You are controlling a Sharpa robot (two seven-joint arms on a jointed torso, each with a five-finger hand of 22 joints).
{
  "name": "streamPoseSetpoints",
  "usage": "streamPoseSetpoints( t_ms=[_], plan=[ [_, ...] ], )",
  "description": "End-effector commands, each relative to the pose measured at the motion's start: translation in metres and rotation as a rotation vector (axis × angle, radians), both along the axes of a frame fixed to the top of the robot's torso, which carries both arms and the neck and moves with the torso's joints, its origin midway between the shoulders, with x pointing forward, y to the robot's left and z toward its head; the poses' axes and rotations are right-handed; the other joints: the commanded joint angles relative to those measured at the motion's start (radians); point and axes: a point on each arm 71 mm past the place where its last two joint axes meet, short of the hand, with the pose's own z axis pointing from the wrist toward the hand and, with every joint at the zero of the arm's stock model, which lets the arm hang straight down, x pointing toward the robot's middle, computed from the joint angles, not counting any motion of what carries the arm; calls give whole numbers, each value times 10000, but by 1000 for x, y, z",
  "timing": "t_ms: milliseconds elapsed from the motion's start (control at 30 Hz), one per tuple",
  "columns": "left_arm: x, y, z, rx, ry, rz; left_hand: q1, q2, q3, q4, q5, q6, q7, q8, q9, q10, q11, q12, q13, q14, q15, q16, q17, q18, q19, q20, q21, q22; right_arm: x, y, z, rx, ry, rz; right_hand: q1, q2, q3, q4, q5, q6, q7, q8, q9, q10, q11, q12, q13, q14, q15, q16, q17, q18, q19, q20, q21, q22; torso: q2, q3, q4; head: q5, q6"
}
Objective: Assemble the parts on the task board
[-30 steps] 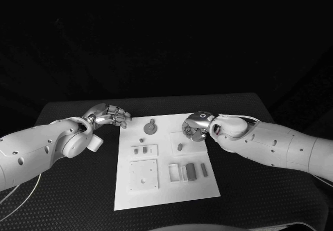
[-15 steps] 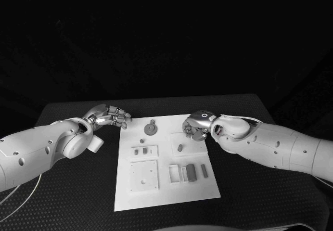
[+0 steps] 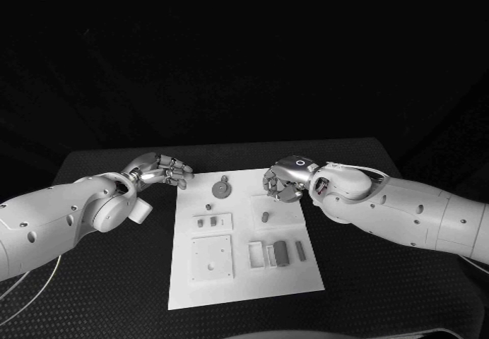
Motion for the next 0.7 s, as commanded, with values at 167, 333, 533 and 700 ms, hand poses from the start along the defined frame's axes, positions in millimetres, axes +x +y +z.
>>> streamPoseSetpoints(
  t_ms=[167, 333, 533, 700],
  plan=[
    [0, -2, 1, -140, -52, -78, -44, 86, -69, -3, -37, -28, 41, 33, -15, 40, -8, -11, -19, 52, 22, -43, 22, 174, -9, 46, 24, -11, -16, 29, 8, 703, 371, 650, -37, 46, 63, 20, 54, 63, 8, 59, 18, 36, 2, 43, 17, 11, -77, 0, 16, 631, 56, -42, 69, 215, 4, 8, 11, 109, -3],
    [0, -3, 2, -146, -72, -69, -42, 85, -69, -4, -37, -29, 42, 33, -16, 42, -8, -11, -23, 54, 23, -48, 28, 175, -9, 47, 25, -13, -27, 51, 10, 755, 631, 1206, -44, 54, 65, 22, 54, 64, 8, 58, 17, 40, -1, 40, 19, 8, -80, -2, 18, 631, 55, -43, 69, 213, 3, 1, 7, 283, -37],
    [0, -5, 2, -238, -78, -39, -43, 91, -69, 0, -37, -24, 41, 37, -17, 48, -9, -9, -29, 56, 23, -60, 40, 176, -10, 48, 25, -17, -40, 78, 5, 626, 839, 1931, -61, 74, 69, 22, 54, 58, 10, 53, 14, 43, -3, 27, 21, -5, -83, -14, 20, 631, 40, -44, 64, 210, 1, -12, 7, 332, -45],
    [0, -6, 2, -283, -63, -41, -44, 88, -71, -2, -37, -20, 38, 40, -18, 55, -11, -7, -35, 47, 28, -78, 49, 174, -21, 52, 21, -23, -49, 92, -8, 305, 1066, 2321, -74, 84, 69, 20, 53, 52, 12, 48, 11, 42, -3, 19, 22, -12, -83, -21, 22, 631, 31, -44, 61, 208, -1, -3, 20, 412, -55]
  ],
)
